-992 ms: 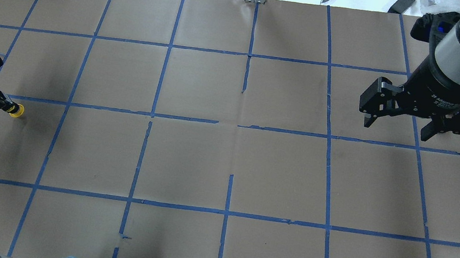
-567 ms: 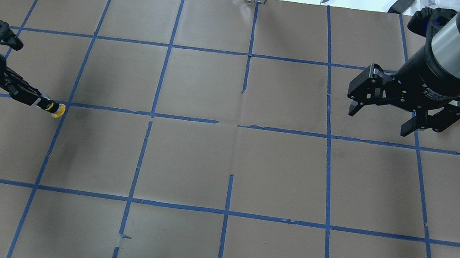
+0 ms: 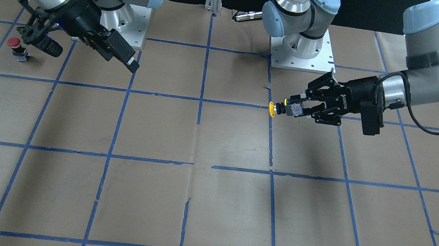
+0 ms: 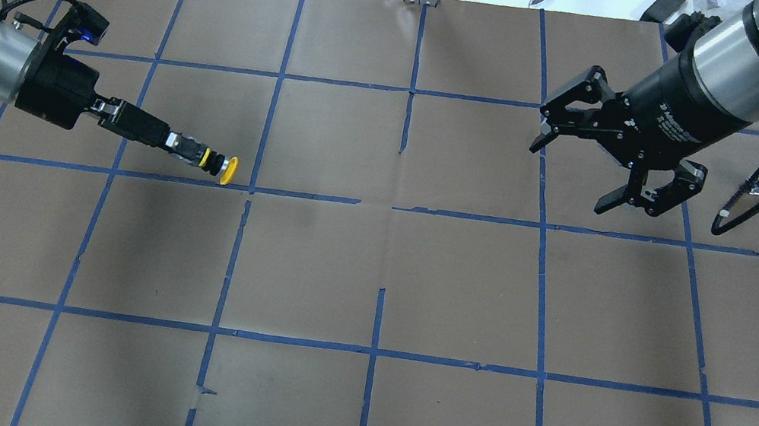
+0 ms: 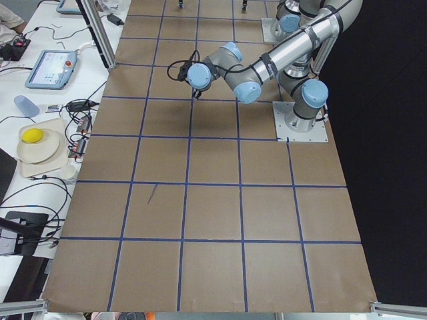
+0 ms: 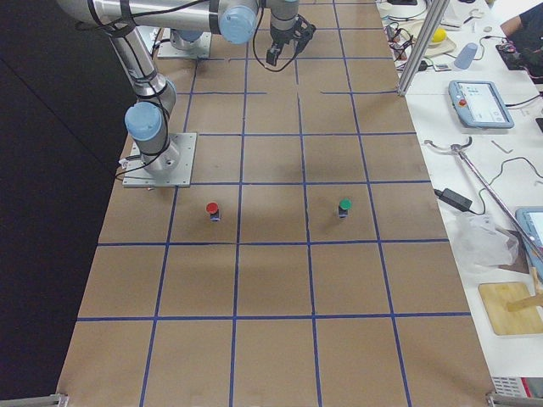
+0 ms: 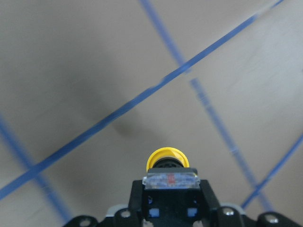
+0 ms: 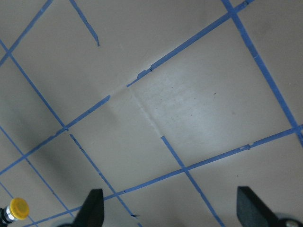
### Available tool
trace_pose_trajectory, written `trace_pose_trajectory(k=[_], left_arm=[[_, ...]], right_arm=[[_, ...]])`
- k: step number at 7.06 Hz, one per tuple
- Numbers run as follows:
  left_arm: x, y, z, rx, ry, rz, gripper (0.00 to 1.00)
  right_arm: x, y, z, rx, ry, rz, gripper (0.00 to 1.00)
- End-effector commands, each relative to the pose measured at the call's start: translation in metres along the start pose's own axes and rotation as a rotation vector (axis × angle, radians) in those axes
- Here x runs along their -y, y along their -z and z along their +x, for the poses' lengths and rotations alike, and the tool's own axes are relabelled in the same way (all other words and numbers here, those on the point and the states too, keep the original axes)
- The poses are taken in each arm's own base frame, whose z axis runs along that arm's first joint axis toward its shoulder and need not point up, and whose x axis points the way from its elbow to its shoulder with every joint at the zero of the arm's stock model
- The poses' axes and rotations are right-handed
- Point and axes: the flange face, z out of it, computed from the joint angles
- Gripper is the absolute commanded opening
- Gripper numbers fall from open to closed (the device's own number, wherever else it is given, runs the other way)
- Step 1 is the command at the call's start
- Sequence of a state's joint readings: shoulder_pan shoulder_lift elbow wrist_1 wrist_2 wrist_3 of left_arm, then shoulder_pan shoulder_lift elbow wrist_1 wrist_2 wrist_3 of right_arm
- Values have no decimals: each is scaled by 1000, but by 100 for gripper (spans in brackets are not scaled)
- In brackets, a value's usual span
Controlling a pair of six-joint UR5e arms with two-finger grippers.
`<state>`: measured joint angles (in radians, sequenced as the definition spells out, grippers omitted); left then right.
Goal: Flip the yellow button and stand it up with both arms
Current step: 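Lift the button with the left gripper while the right gripper moves toward it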
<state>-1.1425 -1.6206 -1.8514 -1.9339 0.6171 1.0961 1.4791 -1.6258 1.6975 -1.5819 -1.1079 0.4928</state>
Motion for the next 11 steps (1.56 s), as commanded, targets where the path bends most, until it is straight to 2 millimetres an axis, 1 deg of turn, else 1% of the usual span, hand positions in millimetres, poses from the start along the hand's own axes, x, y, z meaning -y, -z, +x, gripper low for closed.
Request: trace_pose_trajectory(k=[1, 2, 3, 4, 5, 6, 7, 8, 9, 10, 11], left_arm=[[6, -31, 54, -213, 125, 162, 4], [14, -55, 73, -292, 155, 217, 4], [16, -80, 86, -353, 161, 253, 4], [19, -92, 96, -403, 167, 304, 4], [17, -95, 100, -411, 168, 308, 4], [17, -95, 101, -412, 168, 308, 4], [16, -99, 99, -419, 178, 308, 4], [15, -105, 98, -424, 182, 301, 4], [15, -107, 99, -427, 182, 303, 4], [15, -106, 99, -428, 181, 306, 4], [15, -106, 99, -428, 181, 306, 4]], right_arm=[[12, -8, -17, 129, -131, -71, 100], [12, -7, -29, 228, -255, -130, 100], [14, -8, -37, 276, -344, -111, 100], [6, -8, -45, 285, -378, -106, 100], [-7, -14, -53, 276, -386, -125, 100], [-15, -15, -60, 302, -384, -162, 100], [-20, -7, -68, 363, -369, -210, 100], [-26, -9, -72, 368, -378, -230, 99], [-38, -15, -83, 387, -365, -247, 99], [-41, -13, -91, 417, -391, -236, 99], [-38, -15, -94, 422, -426, -238, 99]])
